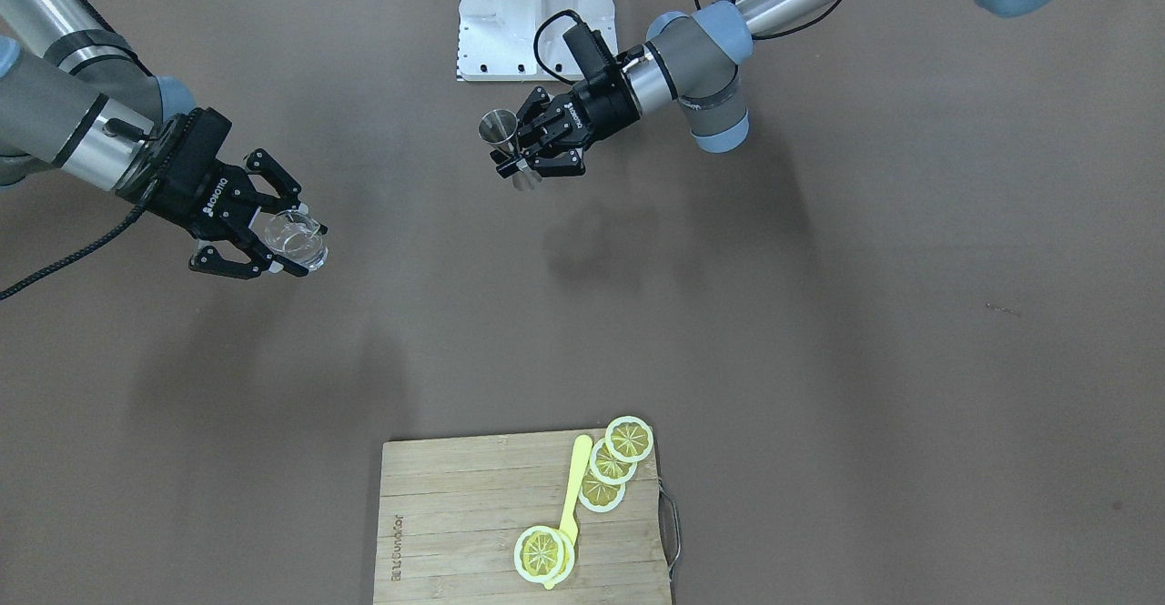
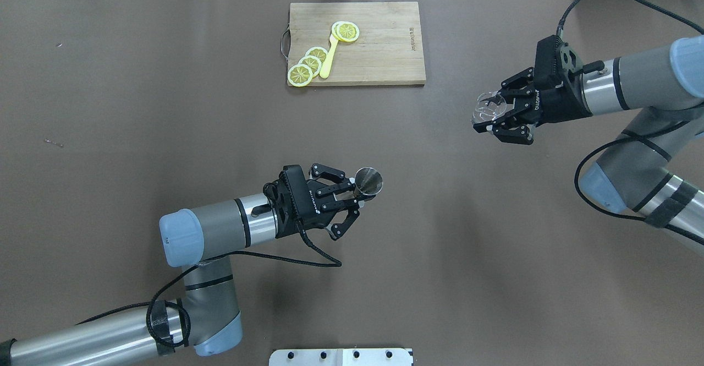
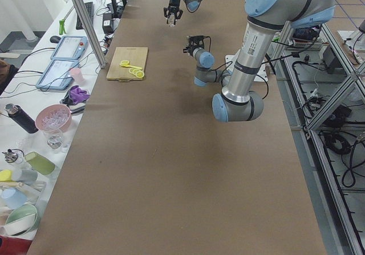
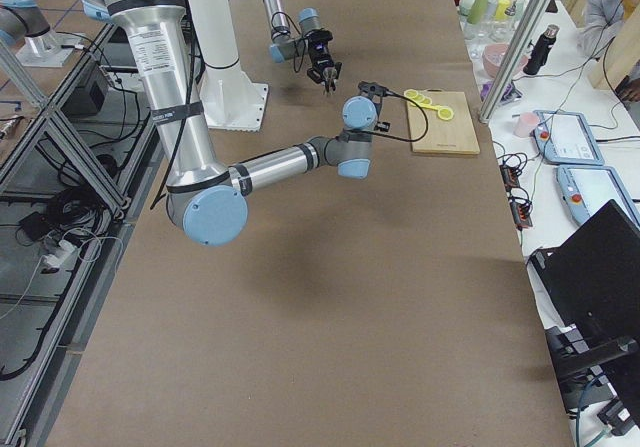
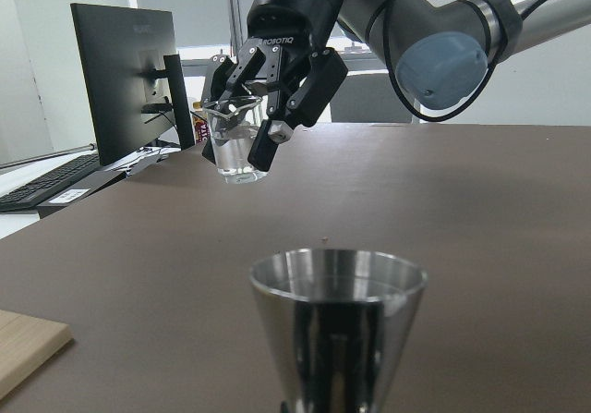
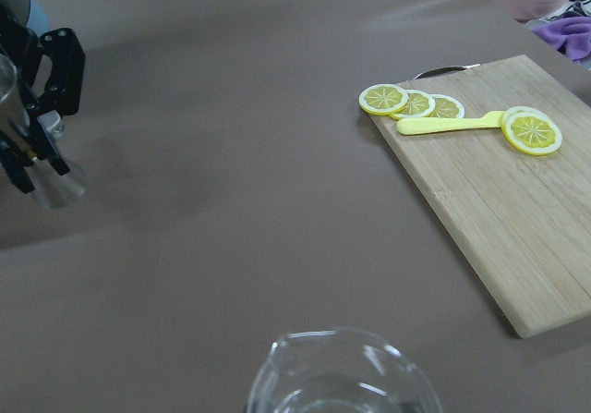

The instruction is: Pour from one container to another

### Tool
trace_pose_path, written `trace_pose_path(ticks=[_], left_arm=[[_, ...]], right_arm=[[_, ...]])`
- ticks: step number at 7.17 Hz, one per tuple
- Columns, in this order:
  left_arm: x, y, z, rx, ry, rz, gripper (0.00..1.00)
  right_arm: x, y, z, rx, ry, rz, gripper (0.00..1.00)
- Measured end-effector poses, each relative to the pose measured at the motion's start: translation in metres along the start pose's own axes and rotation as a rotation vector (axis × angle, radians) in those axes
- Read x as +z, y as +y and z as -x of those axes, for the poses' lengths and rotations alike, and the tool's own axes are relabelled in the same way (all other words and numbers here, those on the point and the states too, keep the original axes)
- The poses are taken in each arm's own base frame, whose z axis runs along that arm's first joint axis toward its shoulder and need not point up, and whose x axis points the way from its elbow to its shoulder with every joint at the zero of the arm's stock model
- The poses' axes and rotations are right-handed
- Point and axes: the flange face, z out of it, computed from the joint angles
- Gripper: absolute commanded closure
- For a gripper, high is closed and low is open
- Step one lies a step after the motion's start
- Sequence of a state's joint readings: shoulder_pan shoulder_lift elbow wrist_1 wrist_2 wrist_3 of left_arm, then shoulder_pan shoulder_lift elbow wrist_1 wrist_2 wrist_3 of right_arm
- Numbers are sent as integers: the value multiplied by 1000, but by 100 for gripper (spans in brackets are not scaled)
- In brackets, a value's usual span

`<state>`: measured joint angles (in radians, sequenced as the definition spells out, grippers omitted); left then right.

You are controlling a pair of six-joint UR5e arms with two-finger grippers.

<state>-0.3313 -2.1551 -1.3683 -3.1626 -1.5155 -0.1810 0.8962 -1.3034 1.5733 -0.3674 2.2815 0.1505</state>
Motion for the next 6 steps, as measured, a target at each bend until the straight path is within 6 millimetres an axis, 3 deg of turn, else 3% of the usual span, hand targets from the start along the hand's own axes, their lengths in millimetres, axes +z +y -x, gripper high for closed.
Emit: trace_pose_path(ticks=[6], left_arm=[[0, 1, 8, 2, -61, -5, 100]], right_arm=[[9, -2, 5, -100, 2, 6, 100]])
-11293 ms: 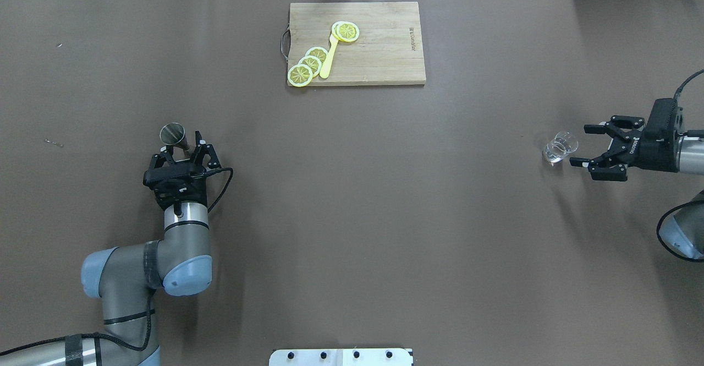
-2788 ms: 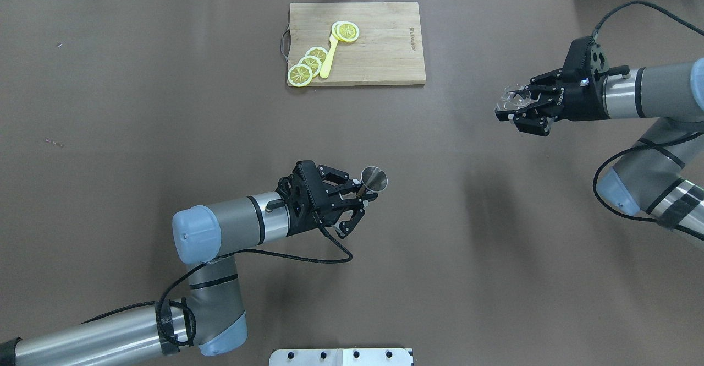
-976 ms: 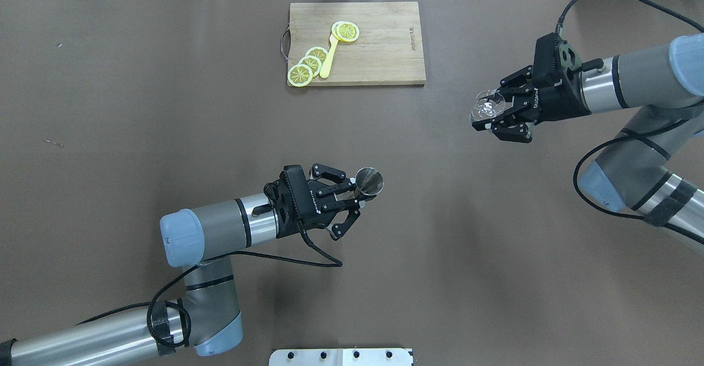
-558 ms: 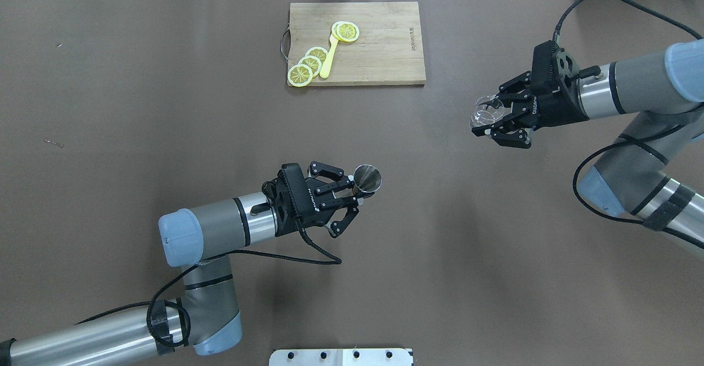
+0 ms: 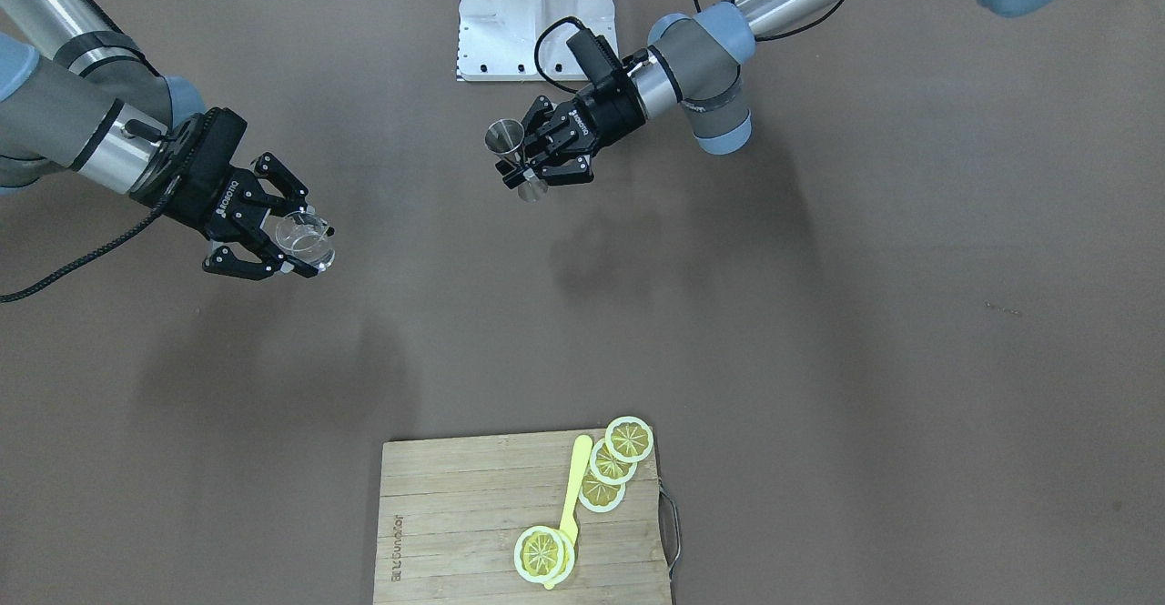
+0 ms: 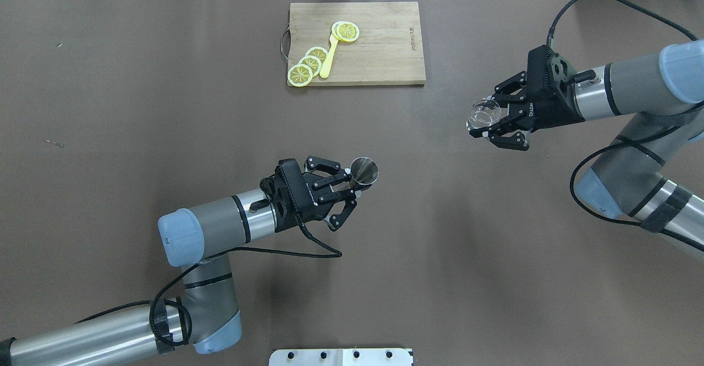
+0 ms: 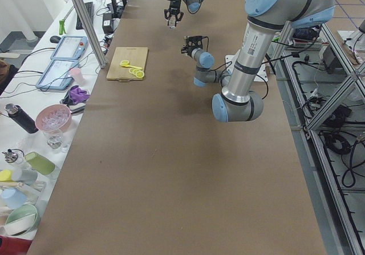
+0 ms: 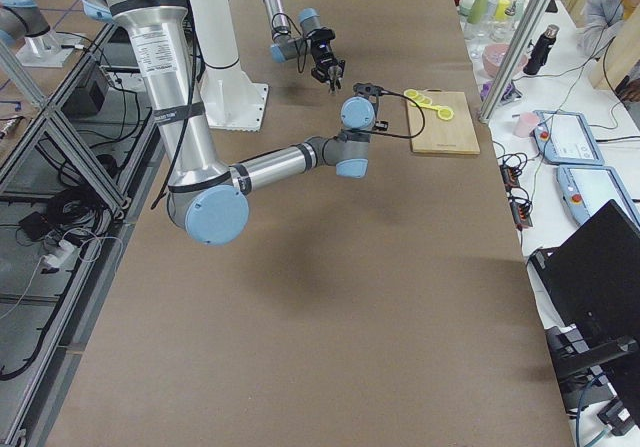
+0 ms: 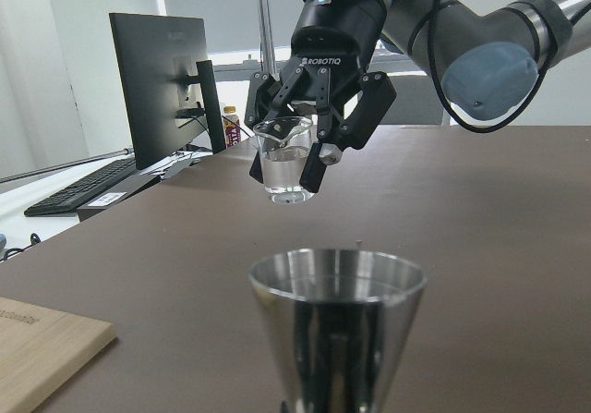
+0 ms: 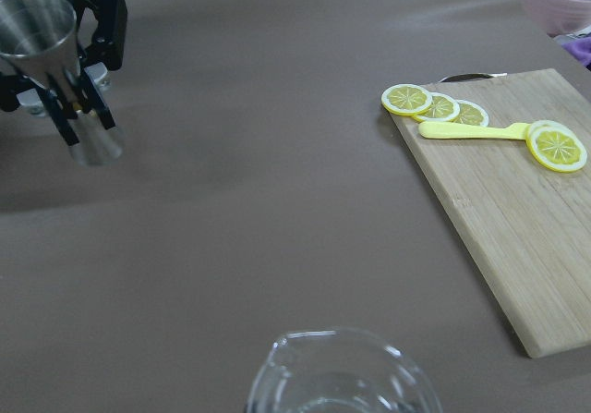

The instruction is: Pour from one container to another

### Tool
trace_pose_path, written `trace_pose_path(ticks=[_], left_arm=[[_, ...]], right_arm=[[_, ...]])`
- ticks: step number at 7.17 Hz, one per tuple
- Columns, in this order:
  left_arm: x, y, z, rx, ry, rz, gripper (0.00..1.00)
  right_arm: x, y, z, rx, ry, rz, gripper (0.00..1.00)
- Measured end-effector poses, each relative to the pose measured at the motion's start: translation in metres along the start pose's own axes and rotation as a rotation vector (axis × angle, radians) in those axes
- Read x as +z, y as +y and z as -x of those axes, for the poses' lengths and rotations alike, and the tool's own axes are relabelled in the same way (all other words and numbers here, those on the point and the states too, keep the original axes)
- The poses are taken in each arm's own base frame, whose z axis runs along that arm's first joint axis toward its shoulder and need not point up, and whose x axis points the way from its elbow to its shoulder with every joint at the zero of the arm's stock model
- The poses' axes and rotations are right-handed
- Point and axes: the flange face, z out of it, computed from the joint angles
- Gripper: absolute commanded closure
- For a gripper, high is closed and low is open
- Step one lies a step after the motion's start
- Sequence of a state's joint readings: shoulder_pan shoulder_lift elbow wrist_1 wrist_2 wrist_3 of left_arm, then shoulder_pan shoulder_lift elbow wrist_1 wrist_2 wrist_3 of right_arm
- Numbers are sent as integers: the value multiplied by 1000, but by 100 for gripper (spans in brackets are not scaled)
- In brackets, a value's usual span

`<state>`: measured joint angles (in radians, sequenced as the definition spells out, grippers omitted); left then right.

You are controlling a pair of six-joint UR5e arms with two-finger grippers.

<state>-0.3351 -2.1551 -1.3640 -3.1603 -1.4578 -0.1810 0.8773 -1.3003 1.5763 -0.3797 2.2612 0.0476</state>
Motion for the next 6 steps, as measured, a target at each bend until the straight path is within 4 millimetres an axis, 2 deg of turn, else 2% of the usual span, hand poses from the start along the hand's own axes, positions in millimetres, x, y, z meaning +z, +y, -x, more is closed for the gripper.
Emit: trace_pose_path(ticks=[5, 6], left_arm=[[0, 1, 0, 0, -1, 1, 100], [0, 1, 0, 0, -1, 1, 100]], right_arm=[[-4, -9, 2, -5, 6, -7, 100], [-6, -22, 4, 7, -10, 4, 100]])
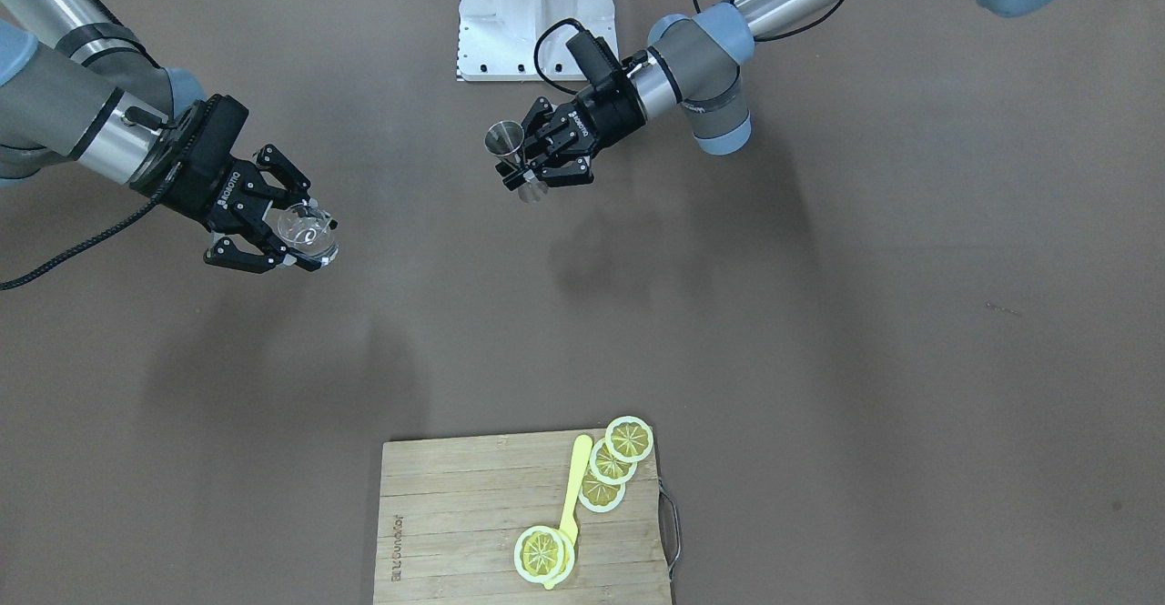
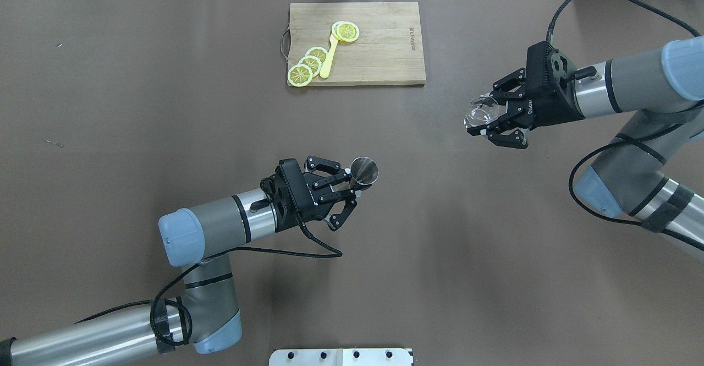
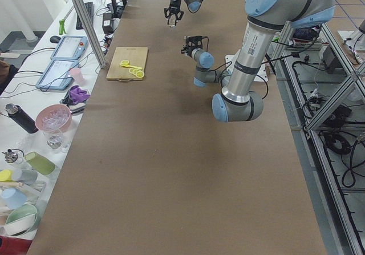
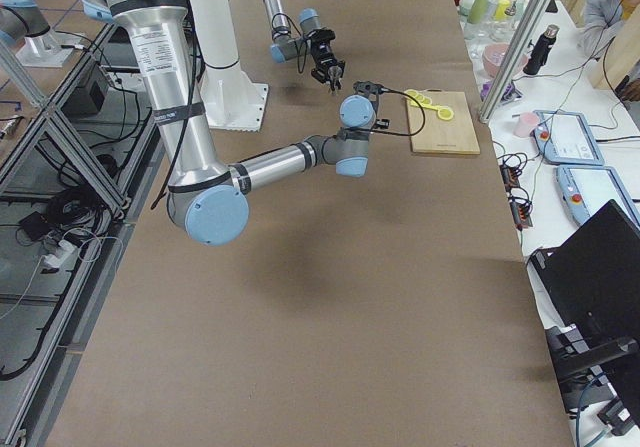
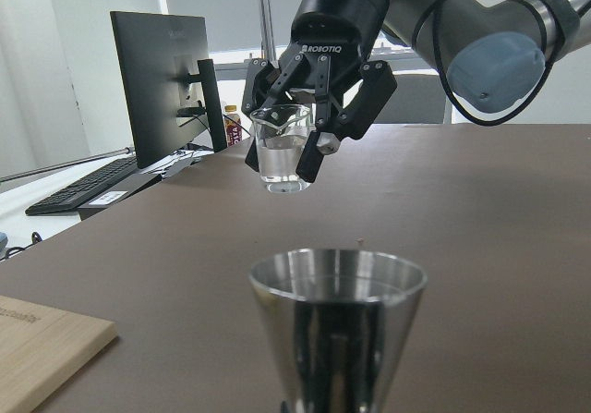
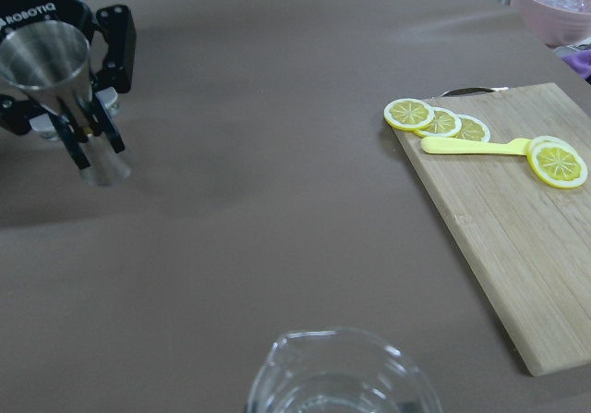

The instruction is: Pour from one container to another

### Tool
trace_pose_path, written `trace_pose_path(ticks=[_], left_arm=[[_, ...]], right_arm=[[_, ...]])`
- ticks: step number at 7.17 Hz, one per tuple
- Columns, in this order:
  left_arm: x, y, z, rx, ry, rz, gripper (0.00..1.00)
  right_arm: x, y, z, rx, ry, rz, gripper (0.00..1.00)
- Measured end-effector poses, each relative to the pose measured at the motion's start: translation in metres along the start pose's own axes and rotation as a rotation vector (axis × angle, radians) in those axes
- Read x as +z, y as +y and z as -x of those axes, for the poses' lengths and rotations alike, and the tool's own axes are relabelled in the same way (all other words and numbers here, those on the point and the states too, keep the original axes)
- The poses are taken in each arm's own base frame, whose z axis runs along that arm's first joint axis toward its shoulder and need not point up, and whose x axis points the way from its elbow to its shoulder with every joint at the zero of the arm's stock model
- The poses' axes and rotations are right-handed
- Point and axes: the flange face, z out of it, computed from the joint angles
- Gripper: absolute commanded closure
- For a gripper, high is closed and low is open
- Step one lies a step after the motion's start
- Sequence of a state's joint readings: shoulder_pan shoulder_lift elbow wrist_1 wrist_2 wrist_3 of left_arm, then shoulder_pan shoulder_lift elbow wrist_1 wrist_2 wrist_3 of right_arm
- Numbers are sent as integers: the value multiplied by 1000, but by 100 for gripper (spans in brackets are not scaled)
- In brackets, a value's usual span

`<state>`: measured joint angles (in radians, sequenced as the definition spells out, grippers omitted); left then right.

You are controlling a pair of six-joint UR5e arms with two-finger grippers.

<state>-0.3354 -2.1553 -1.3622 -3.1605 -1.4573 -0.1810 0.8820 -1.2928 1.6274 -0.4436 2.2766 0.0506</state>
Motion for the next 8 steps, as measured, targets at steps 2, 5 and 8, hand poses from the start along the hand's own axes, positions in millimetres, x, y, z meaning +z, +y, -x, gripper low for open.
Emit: trace_pose_path(ticks=[2, 5, 8], left_arm=[[0, 0, 0, 0, 0, 0, 100], [0, 0, 0, 0, 0, -1, 100], [0, -1, 2, 1, -2, -3, 100]], right_arm=[[-10, -29, 8, 26, -4, 31, 100], [-20, -38, 8, 50, 10, 60, 100], [-13, -85, 55, 42, 21, 154, 100]])
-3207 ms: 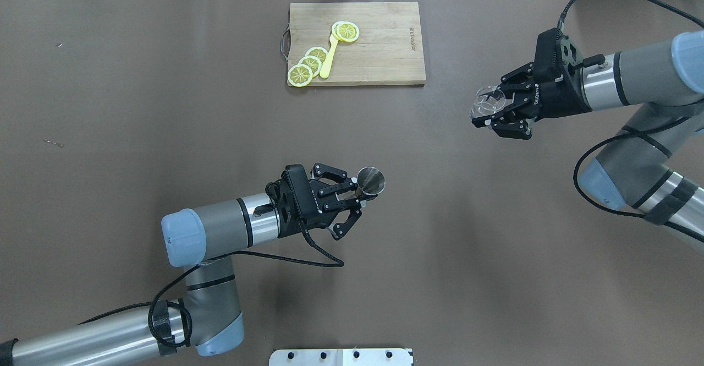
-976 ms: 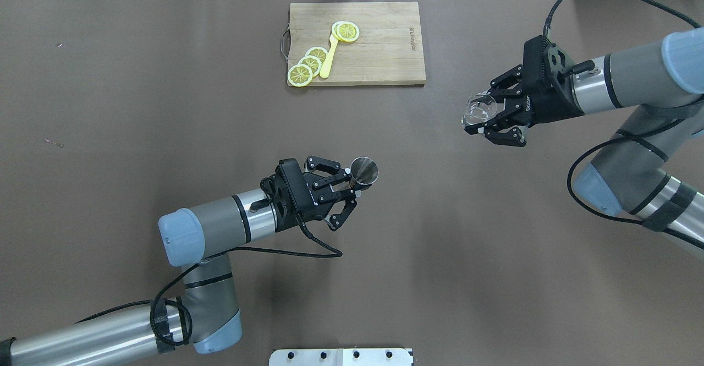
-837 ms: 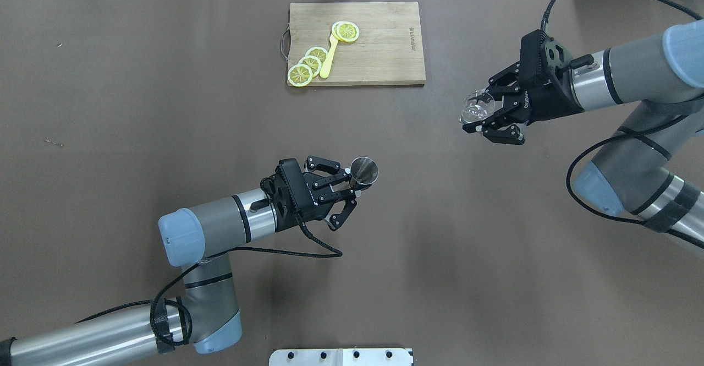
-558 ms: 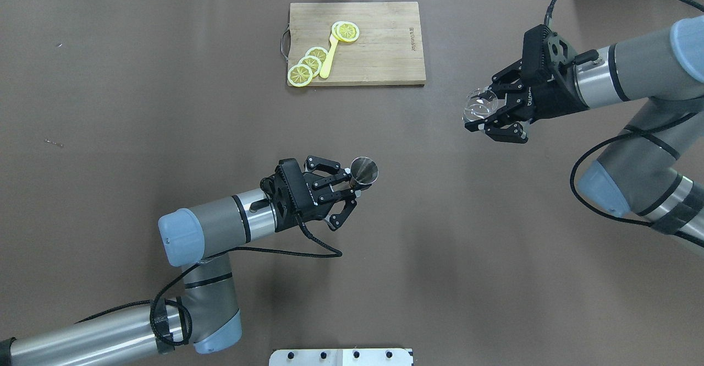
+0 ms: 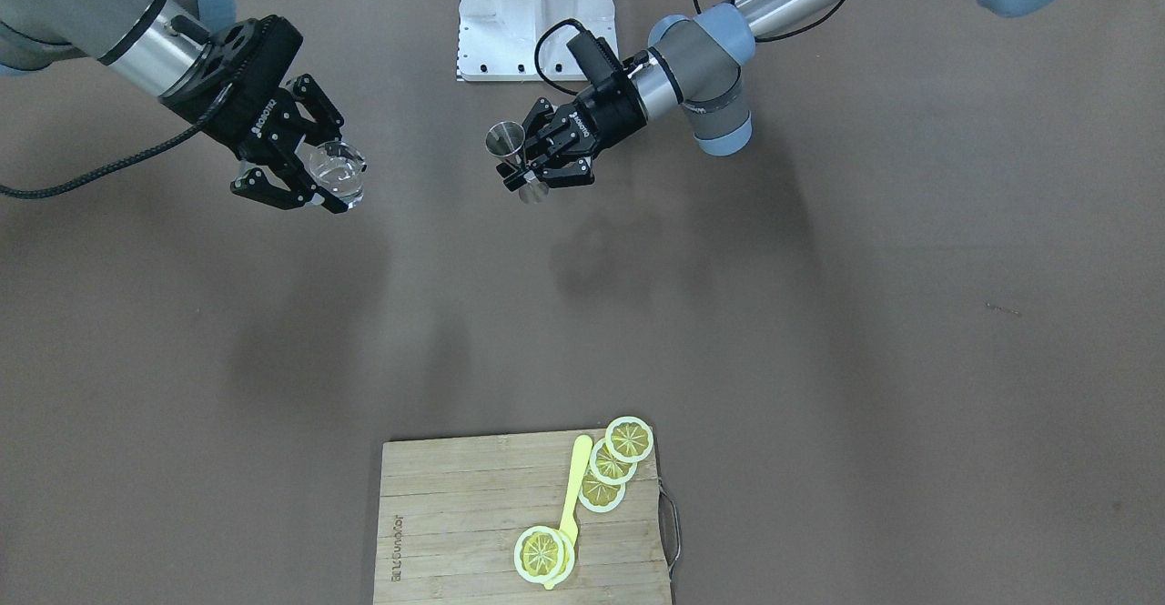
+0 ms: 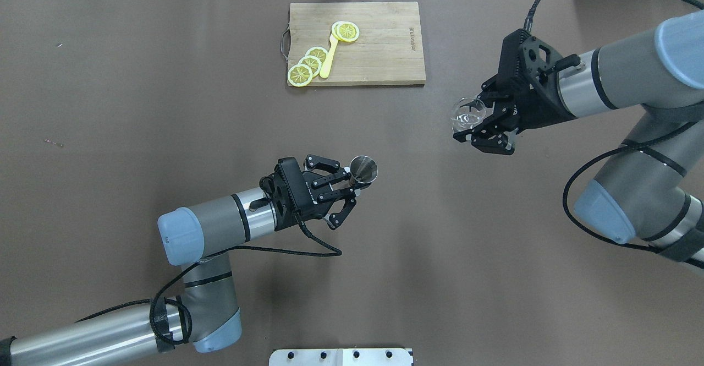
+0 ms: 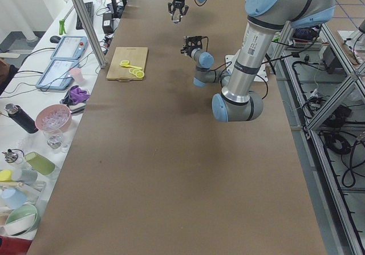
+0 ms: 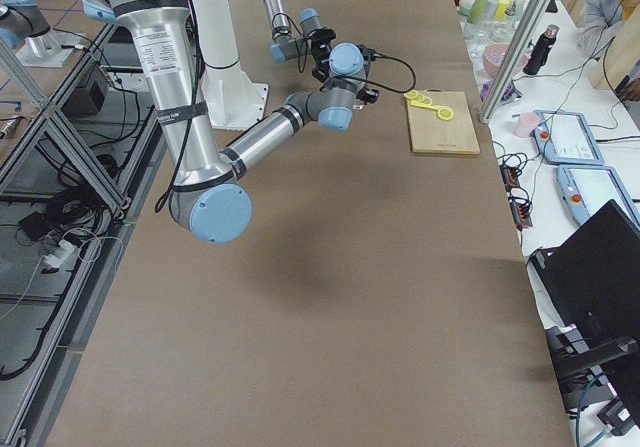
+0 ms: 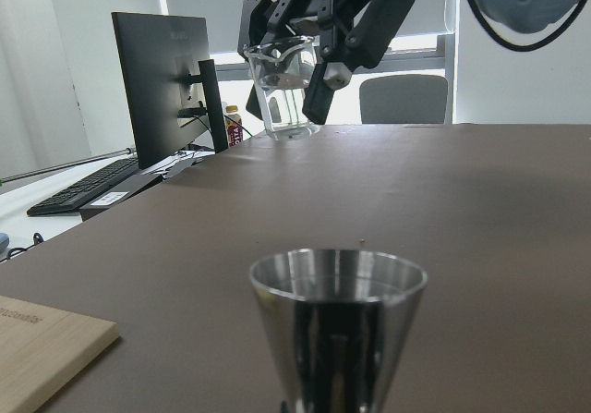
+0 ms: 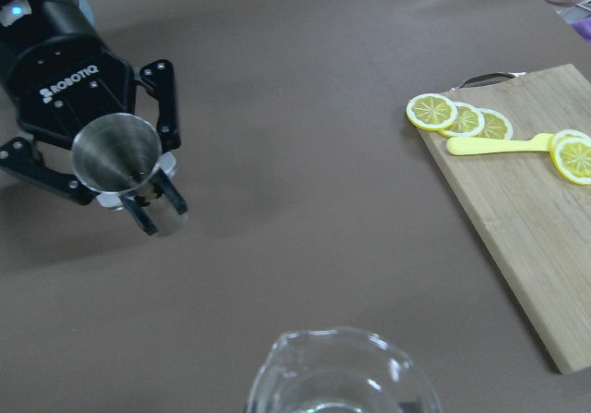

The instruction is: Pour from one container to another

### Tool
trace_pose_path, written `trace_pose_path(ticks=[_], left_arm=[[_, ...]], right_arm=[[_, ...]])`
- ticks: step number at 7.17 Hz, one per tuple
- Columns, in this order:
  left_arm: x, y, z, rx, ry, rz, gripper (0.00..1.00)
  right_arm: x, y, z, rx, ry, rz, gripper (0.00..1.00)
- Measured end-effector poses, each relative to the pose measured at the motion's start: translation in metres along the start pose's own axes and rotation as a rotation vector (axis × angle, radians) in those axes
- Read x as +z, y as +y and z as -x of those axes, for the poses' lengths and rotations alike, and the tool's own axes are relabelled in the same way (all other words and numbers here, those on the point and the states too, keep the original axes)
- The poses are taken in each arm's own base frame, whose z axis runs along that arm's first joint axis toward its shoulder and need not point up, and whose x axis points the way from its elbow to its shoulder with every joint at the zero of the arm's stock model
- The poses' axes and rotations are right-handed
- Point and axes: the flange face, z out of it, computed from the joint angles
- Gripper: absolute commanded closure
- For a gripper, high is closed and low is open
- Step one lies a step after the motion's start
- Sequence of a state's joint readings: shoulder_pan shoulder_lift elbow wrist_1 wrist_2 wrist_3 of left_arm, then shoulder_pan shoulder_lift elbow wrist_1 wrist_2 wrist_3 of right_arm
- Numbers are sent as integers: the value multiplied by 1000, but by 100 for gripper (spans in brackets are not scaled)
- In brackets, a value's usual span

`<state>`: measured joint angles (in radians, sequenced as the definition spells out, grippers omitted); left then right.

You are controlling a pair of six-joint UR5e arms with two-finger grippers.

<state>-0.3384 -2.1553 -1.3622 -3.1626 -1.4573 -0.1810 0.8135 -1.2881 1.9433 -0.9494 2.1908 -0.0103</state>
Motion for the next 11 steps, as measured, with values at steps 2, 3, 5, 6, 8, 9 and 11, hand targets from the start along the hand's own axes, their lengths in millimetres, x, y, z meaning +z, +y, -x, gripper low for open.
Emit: trace_pose_path(ticks=[2, 3, 5, 6, 8, 9, 11], left_arm=[[0, 0, 1, 0, -8, 0, 100], [0, 1, 1, 0, -15, 0, 100], [0, 1, 2, 0, -19, -1, 100], [0, 0, 2, 0, -21, -1, 100], [0, 1, 3, 1, -21, 0, 100], [0, 1, 3, 1, -21, 0, 100], [0, 1, 3, 1, -22, 0, 100]], right_arm=[[9, -24, 20, -112, -20, 51, 100], [15, -36, 25, -161, -35, 73, 100], [22, -57, 32, -218, -62, 110, 100], [23, -67, 35, -231, -71, 129, 100], [22, -85, 38, -244, -82, 169, 100], [23, -92, 40, -246, -87, 184, 100], [24, -101, 42, -243, -94, 211, 100]])
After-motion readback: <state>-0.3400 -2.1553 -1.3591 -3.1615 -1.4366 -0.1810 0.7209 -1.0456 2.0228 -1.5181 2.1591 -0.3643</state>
